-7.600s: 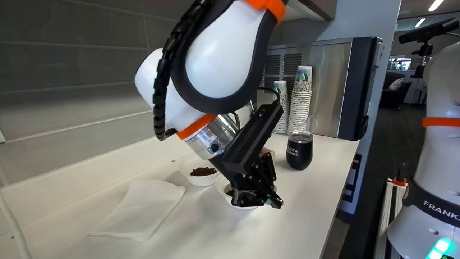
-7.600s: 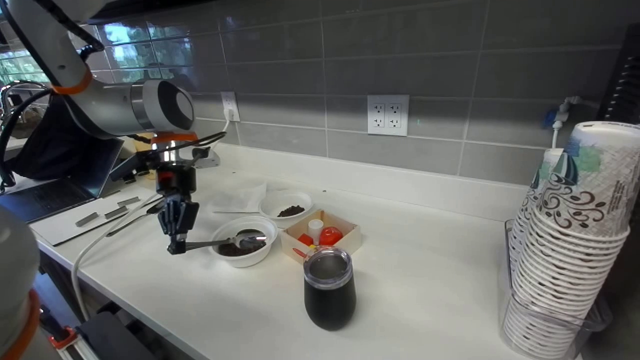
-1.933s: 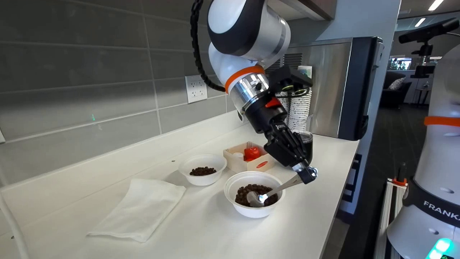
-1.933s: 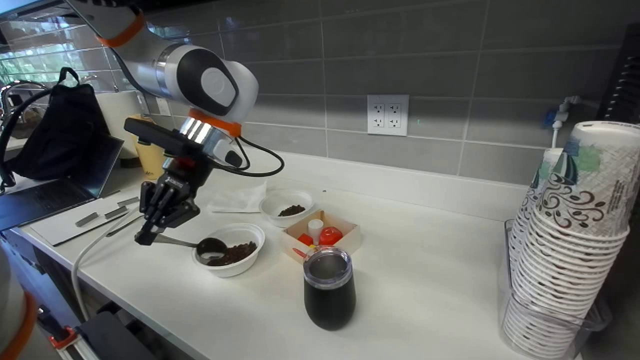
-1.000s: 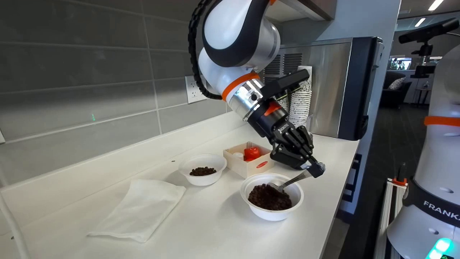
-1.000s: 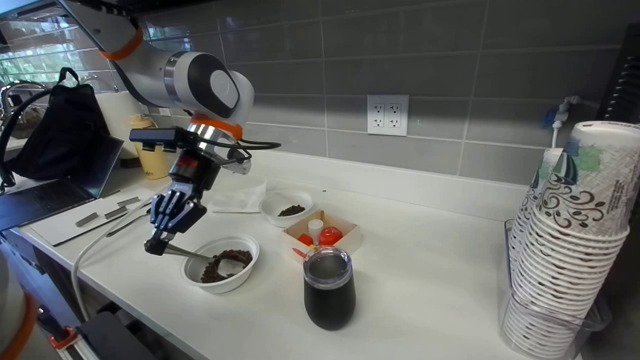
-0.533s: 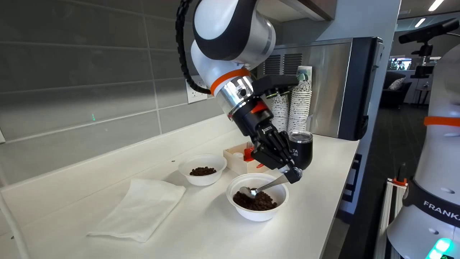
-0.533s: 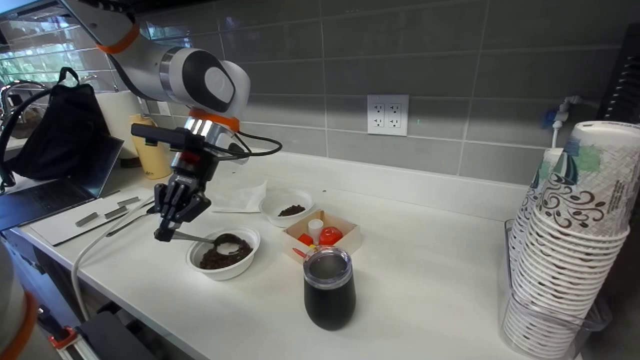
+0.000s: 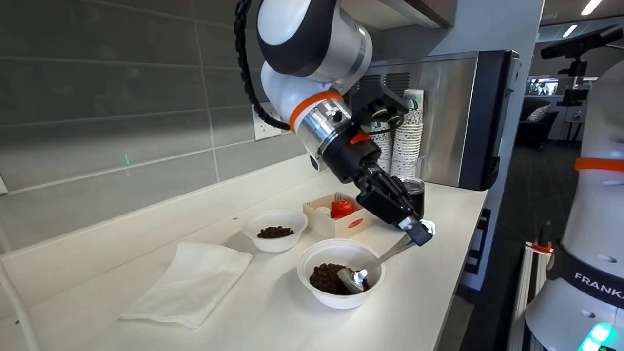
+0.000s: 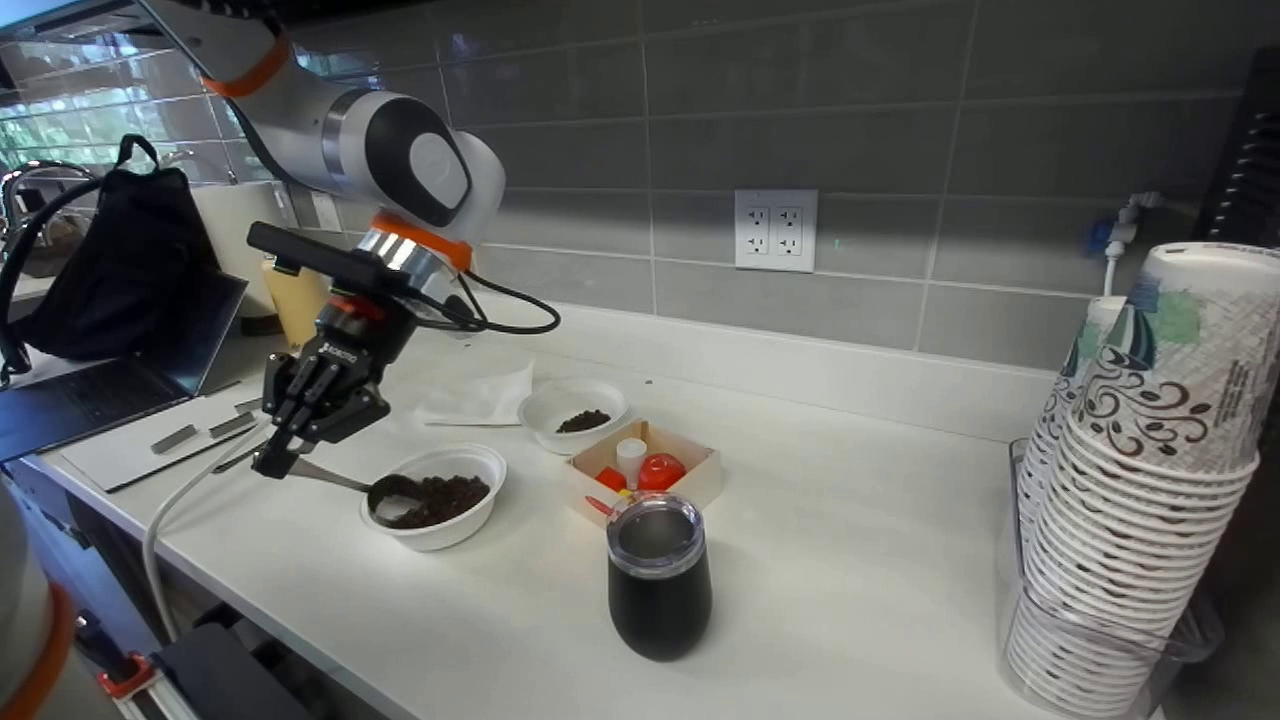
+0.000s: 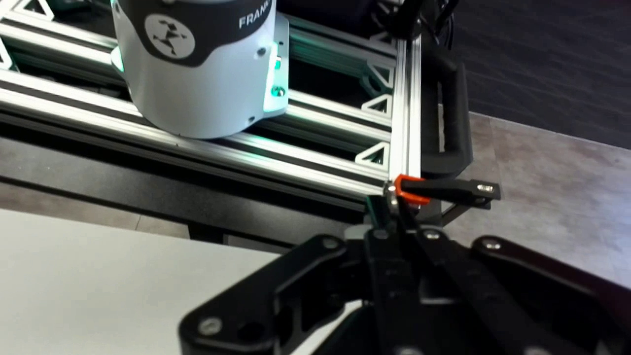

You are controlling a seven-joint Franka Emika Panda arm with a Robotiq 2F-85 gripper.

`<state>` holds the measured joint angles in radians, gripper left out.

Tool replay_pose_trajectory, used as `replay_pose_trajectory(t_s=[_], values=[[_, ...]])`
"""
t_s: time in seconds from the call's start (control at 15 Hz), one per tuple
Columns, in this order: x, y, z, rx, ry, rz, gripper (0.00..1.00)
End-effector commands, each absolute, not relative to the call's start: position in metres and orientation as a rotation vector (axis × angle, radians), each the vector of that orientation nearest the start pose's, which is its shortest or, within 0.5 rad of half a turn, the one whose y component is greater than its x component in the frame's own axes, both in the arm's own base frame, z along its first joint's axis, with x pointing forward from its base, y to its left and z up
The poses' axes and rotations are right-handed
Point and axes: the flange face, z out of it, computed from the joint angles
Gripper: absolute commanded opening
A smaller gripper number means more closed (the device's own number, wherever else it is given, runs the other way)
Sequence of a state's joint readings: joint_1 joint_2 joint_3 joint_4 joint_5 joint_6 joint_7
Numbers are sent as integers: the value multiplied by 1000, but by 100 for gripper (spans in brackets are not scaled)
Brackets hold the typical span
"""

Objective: Use the spoon to stir in the closest bowl, then transfer a spoonful of contents from the closest bowl to the furthest bowl

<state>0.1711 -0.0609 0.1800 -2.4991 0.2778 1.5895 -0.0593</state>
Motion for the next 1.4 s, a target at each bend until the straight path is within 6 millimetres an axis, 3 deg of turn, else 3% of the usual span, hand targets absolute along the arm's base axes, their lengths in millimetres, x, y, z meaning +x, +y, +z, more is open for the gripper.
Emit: replay_pose_trajectory(t_s=[0.0,0.47,0.73,1.0,1.33], values=[[319,137,284,-2656,-333,1443,1],[324,116,272,-2961,-26,1617,1],[336,118,268,-3193,73,1534,1],[352,134,267,-3298,25,1344,1],[369,158,262,-3230,-127,1152,1]])
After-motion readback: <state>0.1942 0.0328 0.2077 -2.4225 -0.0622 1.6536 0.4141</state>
